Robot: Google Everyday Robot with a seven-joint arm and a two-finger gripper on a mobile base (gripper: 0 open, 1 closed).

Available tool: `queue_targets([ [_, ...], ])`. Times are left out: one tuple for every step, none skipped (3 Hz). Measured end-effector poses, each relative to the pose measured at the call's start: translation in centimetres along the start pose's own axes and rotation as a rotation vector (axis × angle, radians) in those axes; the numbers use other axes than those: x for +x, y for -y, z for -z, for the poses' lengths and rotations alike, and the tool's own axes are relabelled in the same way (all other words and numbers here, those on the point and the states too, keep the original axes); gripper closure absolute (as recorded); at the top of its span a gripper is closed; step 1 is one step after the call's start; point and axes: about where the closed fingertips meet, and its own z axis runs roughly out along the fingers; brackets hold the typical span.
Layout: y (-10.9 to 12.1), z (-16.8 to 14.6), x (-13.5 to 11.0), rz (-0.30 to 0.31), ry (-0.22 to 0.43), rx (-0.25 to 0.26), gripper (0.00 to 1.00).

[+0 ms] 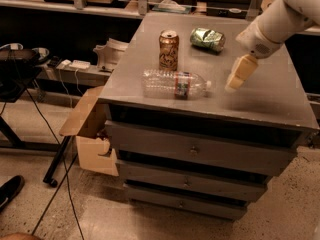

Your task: Move water bottle near orange can

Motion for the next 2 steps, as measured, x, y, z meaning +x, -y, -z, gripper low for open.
queue_targets([
  [0.8,2.42,3.29,-0.052,-0.002,0.044,0.0],
  [0.82,2.54,3.57,-0.056,-0.003,0.046,0.0],
])
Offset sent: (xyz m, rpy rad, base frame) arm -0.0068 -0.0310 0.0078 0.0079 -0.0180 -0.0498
